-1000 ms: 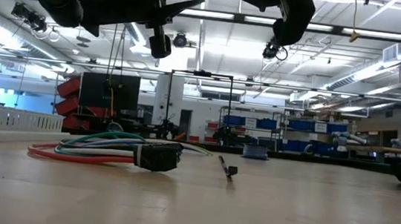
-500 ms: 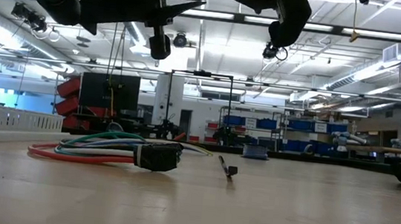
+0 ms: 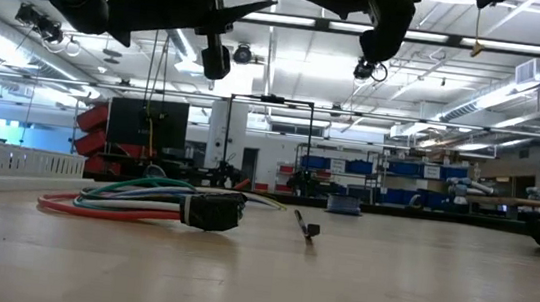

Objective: Ziptie cables
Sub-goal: Wrap the cables together using a ziptie

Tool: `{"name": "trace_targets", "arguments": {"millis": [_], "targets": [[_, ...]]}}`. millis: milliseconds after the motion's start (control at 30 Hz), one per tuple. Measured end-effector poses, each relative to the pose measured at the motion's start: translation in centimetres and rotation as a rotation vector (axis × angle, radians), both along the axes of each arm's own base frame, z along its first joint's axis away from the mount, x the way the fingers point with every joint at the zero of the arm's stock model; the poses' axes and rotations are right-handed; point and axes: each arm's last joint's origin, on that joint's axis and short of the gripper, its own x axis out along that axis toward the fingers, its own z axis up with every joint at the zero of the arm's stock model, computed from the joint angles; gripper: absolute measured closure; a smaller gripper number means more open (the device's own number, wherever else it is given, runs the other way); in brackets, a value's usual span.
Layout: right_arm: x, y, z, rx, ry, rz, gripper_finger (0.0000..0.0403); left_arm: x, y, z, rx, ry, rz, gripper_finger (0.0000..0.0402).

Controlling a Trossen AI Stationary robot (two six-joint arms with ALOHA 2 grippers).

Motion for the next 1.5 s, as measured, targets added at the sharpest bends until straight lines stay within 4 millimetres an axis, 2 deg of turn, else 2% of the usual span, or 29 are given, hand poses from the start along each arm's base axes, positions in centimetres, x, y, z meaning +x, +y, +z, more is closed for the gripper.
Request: {"name": "trace_targets", "arguments": {"millis": [133, 300, 533, 700, 933, 1267, 1500], "targets": [[0.1, -0.2, 0.0, 0.086, -0.002, -0.018, 0.0397, 0.0, -0.1, 0.0, 0.067, -0.005, -0.019, 0.0401], [0.1, -0.1, 0.3, 0.242, -0.019, -0.036, 0.0401, 0.0, -0.6, 0.0, 0.298, -0.036, -0.053, 0.0401], [0.1, -0.1, 0.4, 0.624, -0.025, -0.08, 0.0402, 0.2, -2.3, -0.1, 0.657, -0.092, -0.016, 0.0401], [0.0, 0.2, 0.1, 0.851, 0.031, -0.072, 0.0402, 0.4, -3.4, -0.6, 0.87, -0.061, 0.047, 0.0401], [-0.5, 1.5, -0.4, 0.941, 0.101, -0.086, 0.0402, 0.4, -3.6, -0.6, 0.848, -0.057, 0.046, 0.0389], [-0.8, 2.6, -0.5, 0.973, 0.126, -0.071, 0.0403, 0.4, -3.4, -0.3, 0.841, -0.054, 0.118, 0.0315], [-1.0, 2.9, -0.8, 0.977, 0.126, -0.096, 0.0403, 0.3, -3.4, 0.4, 0.841, -0.123, 0.149, 0.0322]]}}
